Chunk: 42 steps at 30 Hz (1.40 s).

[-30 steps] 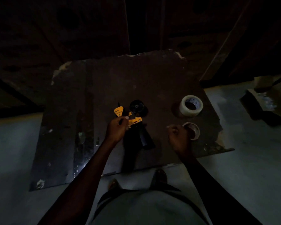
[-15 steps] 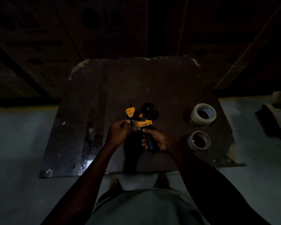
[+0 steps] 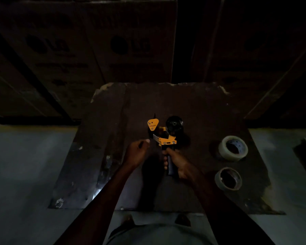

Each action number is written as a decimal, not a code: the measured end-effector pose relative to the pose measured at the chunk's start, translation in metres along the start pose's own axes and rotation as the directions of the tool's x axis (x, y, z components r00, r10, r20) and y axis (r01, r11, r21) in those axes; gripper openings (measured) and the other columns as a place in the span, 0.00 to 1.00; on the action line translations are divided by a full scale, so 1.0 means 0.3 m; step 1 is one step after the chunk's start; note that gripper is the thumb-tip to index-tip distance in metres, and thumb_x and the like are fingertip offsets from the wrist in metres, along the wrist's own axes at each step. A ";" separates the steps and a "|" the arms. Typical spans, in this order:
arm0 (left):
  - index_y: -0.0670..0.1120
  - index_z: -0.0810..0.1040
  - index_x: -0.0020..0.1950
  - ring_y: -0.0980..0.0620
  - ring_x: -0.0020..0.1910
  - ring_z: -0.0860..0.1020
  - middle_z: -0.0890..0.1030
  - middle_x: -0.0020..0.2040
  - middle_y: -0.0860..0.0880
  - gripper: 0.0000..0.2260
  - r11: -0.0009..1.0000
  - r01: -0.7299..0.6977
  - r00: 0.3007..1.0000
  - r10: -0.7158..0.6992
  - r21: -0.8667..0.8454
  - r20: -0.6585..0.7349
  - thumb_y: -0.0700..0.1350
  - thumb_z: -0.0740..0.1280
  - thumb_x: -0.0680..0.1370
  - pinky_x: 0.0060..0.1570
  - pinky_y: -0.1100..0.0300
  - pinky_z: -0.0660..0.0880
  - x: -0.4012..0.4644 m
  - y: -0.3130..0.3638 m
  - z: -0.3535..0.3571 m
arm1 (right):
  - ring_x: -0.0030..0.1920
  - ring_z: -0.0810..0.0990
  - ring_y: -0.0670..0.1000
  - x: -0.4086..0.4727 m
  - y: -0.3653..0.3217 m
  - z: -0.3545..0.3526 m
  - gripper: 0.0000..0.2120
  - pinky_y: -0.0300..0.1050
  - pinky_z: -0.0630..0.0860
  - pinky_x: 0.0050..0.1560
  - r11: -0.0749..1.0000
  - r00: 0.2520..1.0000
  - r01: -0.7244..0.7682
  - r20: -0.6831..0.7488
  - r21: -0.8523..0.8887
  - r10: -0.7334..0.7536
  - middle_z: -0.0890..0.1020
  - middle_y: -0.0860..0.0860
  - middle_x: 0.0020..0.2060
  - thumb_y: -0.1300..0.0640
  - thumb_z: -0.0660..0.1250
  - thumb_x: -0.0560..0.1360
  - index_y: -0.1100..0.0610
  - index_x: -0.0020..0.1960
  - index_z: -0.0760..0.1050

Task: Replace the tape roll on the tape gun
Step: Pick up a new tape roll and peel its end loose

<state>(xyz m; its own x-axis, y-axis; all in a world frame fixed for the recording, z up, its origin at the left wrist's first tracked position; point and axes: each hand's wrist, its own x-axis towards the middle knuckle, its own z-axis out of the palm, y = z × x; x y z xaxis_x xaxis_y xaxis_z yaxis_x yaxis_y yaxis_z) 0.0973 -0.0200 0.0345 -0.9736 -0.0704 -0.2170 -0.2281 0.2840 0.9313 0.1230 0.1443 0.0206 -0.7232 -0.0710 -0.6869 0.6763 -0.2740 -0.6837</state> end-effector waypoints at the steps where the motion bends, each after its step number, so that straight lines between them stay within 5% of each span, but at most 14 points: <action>1: 0.54 0.79 0.36 0.53 0.41 0.77 0.80 0.37 0.49 0.10 1.000 0.002 1.000 -0.002 -0.020 -0.001 0.48 0.65 0.78 0.46 0.55 0.72 0.016 0.018 0.003 | 0.22 0.70 0.47 -0.009 -0.036 0.009 0.09 0.38 0.68 0.24 0.999 0.999 0.034 -0.008 0.004 -0.034 0.73 0.49 0.25 0.57 0.61 0.78 0.56 0.40 0.72; 7: 0.47 0.77 0.32 0.55 0.32 0.74 0.77 0.31 0.51 0.18 0.995 -0.040 0.999 0.042 -0.095 0.013 0.57 0.65 0.76 0.36 0.58 0.69 0.095 0.230 -0.011 | 0.25 0.72 0.49 -0.095 -0.267 0.048 0.10 0.41 0.70 0.28 0.972 0.972 0.235 -0.001 0.001 -0.235 0.74 0.51 0.27 0.57 0.62 0.79 0.57 0.40 0.75; 12: 0.42 0.81 0.42 0.50 0.39 0.79 0.83 0.39 0.45 0.20 0.980 -0.139 0.990 0.140 -0.145 -0.004 0.59 0.63 0.77 0.43 0.55 0.74 0.148 0.435 -0.033 | 0.25 0.72 0.49 -0.149 -0.429 0.080 0.11 0.42 0.70 0.30 0.936 0.934 0.352 0.050 0.010 -0.352 0.74 0.50 0.27 0.55 0.63 0.79 0.57 0.40 0.76; 18: 0.42 0.81 0.44 0.52 0.39 0.80 0.83 0.39 0.45 0.26 0.933 -0.305 0.952 0.306 -0.190 -0.025 0.65 0.64 0.72 0.40 0.54 0.76 0.176 0.639 -0.046 | 0.26 0.72 0.49 -0.220 -0.581 0.119 0.10 0.42 0.71 0.29 0.892 0.893 0.448 0.065 -0.058 -0.445 0.73 0.50 0.27 0.56 0.63 0.78 0.57 0.39 0.74; 23: 0.43 0.80 0.43 0.62 0.31 0.79 0.81 0.33 0.53 0.10 0.874 -0.381 0.919 0.394 -0.301 -0.020 0.47 0.65 0.78 0.31 0.66 0.74 0.174 0.757 -0.042 | 0.27 0.72 0.50 -0.281 -0.676 0.142 0.10 0.43 0.71 0.30 0.862 0.865 0.500 0.084 -0.082 -0.494 0.73 0.51 0.28 0.57 0.63 0.79 0.58 0.40 0.75; 28: 0.48 0.82 0.41 0.54 0.38 0.82 0.84 0.37 0.50 0.10 0.847 -0.394 0.906 0.423 -0.357 0.002 0.51 0.66 0.77 0.40 0.56 0.77 0.198 0.824 -0.056 | 0.26 0.72 0.50 -0.320 -0.746 0.155 0.11 0.44 0.71 0.29 0.825 0.830 0.557 0.097 -0.095 -0.549 0.73 0.52 0.27 0.57 0.61 0.80 0.58 0.40 0.74; 37: 0.46 0.83 0.46 0.49 0.45 0.83 0.85 0.43 0.47 0.09 0.798 -0.425 0.883 0.470 -0.427 0.000 0.50 0.67 0.77 0.44 0.56 0.79 0.219 0.905 -0.064 | 0.25 0.71 0.51 -0.340 -0.822 0.174 0.10 0.43 0.71 0.27 0.777 0.783 0.622 0.076 -0.100 -0.617 0.73 0.53 0.27 0.60 0.63 0.79 0.60 0.39 0.74; 42: 0.47 0.82 0.45 0.52 0.46 0.82 0.84 0.39 0.53 0.07 0.798 -0.405 0.891 0.454 -0.446 0.004 0.49 0.67 0.76 0.45 0.57 0.76 0.231 0.926 -0.060 | 0.26 0.72 0.51 -0.348 -0.846 0.170 0.10 0.43 0.72 0.28 0.767 0.778 0.629 0.086 -0.126 -0.623 0.74 0.53 0.27 0.60 0.63 0.79 0.60 0.40 0.74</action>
<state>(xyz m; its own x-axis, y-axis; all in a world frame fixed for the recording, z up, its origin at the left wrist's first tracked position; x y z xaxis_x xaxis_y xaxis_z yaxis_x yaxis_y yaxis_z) -0.0335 0.0367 0.2835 -0.9711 0.0698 0.2283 0.2138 -0.1716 0.9617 0.0197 0.1722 0.2783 -0.9957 0.0329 -0.0871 0.0820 -0.1340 -0.9876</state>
